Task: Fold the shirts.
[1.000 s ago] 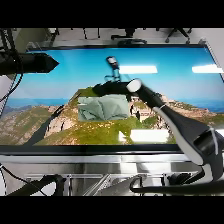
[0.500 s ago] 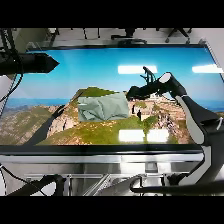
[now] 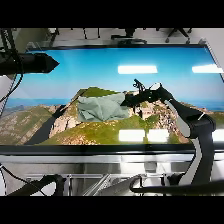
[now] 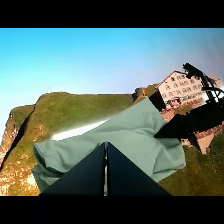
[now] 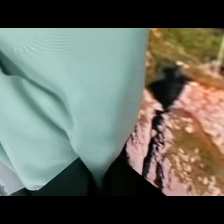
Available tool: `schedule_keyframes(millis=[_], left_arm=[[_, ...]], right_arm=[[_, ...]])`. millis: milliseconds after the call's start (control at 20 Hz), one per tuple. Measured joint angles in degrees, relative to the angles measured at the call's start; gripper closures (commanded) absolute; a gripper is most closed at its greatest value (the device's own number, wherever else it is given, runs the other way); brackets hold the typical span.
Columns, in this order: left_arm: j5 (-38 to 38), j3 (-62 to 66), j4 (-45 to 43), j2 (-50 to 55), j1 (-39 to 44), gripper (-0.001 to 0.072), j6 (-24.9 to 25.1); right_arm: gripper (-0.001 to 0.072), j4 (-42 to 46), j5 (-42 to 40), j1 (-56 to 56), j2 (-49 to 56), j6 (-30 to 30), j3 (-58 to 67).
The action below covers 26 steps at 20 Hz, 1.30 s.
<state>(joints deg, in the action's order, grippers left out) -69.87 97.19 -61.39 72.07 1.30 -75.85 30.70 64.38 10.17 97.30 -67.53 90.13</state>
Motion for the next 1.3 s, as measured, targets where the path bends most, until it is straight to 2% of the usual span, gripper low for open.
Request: schedule_keyframes(millis=[350, 550, 800, 1000, 1150, 1300], left_arm=[[-0.17, 0.0, 0.02, -0.02, 0.0, 0.0695, -0.02], [-0.2, 0.0, 0.09, -0.02, 0.0, 0.0694, -0.02], [-0.63, 0.0, 0.09, -0.02, 0.0, 0.0694, -0.04], [-0.68, 0.0, 0.09, -0.02, 0.0, 0.0694, -0.04], [-0.85, 0.0, 0.09, 0.2, 0.0, 0.0695, -0.04], [-1.14, 0.0, 0.09, 1.03, 0.0, 0.0694, -0.04]], right_arm=[[0.0693, -4.35, 1.86, -3.76, -9.16, 2.43, 7.34], [0.0693, -2.45, 2.12, -10.73, -15.72, -1.73, 15.15], [0.0695, 6.99, 1.22, -25.09, -20.11, -13.18, 18.32], [0.0696, 25.59, 6.19, -35.71, -23.26, -27.71, 16.02], [0.0694, 40.87, 11.3, -41.03, -28.33, -37.59, 7.61], [0.0693, 51.89, 12.96, -44.7, -36.26, -46.45, -6.91]])
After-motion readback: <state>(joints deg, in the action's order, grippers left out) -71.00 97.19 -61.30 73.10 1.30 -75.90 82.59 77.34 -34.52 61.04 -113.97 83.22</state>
